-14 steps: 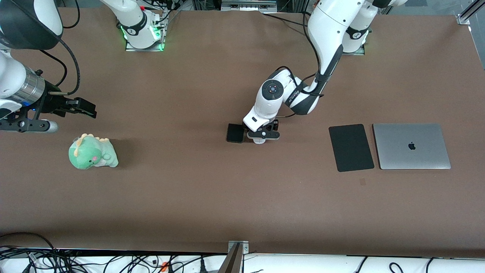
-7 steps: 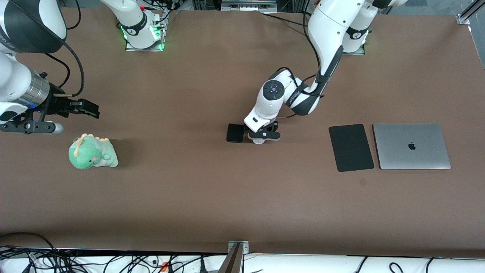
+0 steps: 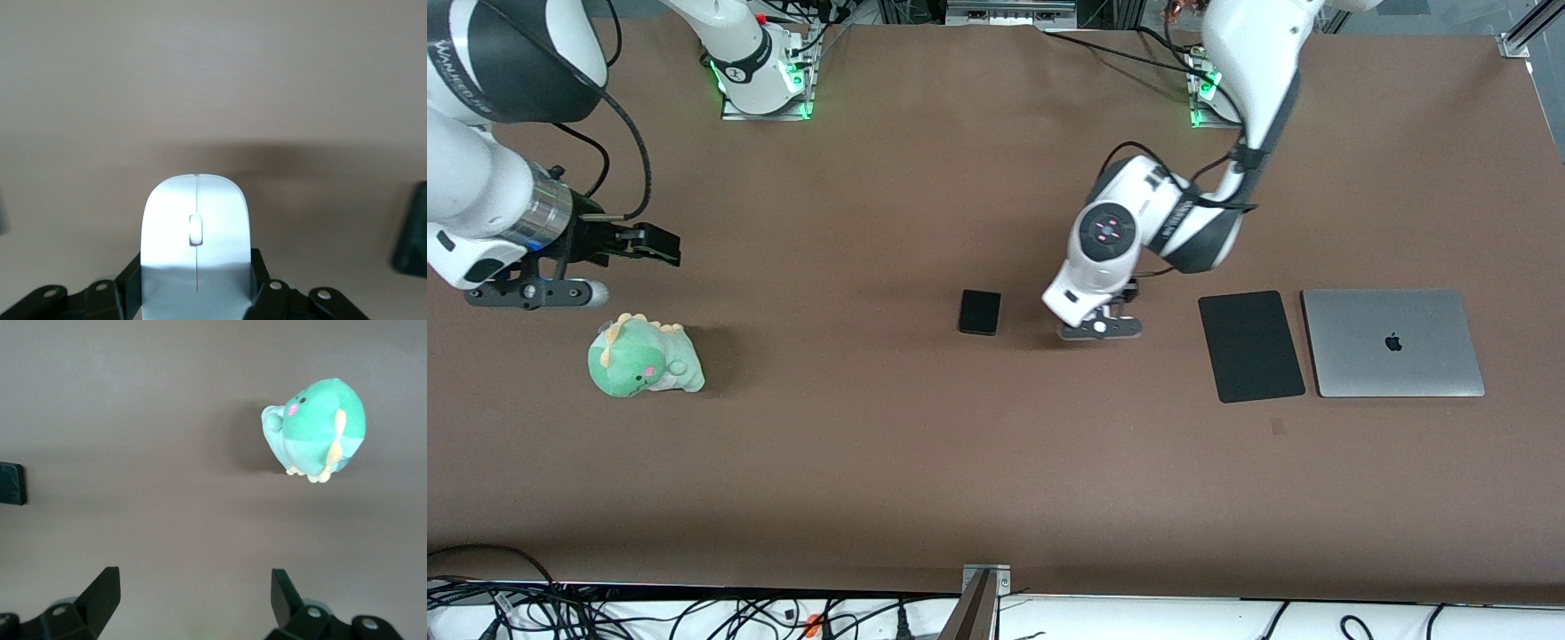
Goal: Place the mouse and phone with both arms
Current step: 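Carry the mouse onto the pad while the right gripper reaches the phone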
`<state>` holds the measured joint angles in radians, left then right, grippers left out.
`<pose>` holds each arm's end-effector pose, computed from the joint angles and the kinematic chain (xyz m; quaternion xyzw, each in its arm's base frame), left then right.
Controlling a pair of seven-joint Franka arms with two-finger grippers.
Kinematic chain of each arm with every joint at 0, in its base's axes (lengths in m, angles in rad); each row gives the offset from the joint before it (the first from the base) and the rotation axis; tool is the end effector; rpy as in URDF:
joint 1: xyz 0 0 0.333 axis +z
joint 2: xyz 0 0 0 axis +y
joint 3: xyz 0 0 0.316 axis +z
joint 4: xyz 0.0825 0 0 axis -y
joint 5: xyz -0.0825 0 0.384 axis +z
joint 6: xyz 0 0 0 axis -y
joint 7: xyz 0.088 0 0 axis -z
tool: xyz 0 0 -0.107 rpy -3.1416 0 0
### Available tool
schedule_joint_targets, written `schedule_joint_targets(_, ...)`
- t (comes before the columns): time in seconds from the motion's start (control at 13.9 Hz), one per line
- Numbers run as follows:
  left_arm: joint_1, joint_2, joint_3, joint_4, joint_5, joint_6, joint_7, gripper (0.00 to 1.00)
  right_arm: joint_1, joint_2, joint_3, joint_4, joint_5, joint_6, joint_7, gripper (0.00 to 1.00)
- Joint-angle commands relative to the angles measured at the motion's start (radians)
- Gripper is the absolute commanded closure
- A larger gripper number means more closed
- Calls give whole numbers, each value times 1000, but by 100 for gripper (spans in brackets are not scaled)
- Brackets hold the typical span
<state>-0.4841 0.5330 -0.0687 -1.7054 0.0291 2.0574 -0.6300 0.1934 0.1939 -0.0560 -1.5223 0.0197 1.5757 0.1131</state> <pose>0.5575 -0.3374 0.2699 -0.9954 -0.0337 0.0776 0.0453 0.5994 0.0878 0.5351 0.9975 0.0115 -0.0700 0.0044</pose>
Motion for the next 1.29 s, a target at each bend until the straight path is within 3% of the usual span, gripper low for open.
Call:
schedule_joint_targets(0.0, 120, -24, -11, 4, 28, -95, 49, 77, 30, 36, 1, 10, 2, 4, 14, 0)
schedule_joint_targets(0.14, 233, -21, -14, -6, 54, -112, 78, 77, 69, 62, 1, 10, 9, 62, 42, 0)
schedule_joint_targets(0.43, 376, 30, -14, -17, 71, -76, 357, 78, 167, 156, 1, 11, 104, 205, 238, 0)
schedule_joint_targets(0.65, 438, 22, -14, -159, 74, 131, 426, 76, 262, 246, 1, 14, 101, 315, 348, 0)
schedule_joint_targets(0.79, 458, 16, -19, -189, 72, 188, 472, 71, 329, 297, -1, 14, 88, 410, 379, 0)
schedule_joint_targets(0.86, 458, 18, -19, -189, 74, 190, 474, 53, 357, 324, -2, 13, 88, 461, 402, 0)
schedule_joint_targets(0.93, 458, 21, -19, -186, 72, 190, 470, 1, 368, 344, -1, 13, 88, 516, 454, 0)
schedule_joint_targets(1.22, 457, 1, -20, -168, 72, 182, 464, 0, 464, 453, -2, 13, 85, 691, 597, 0)
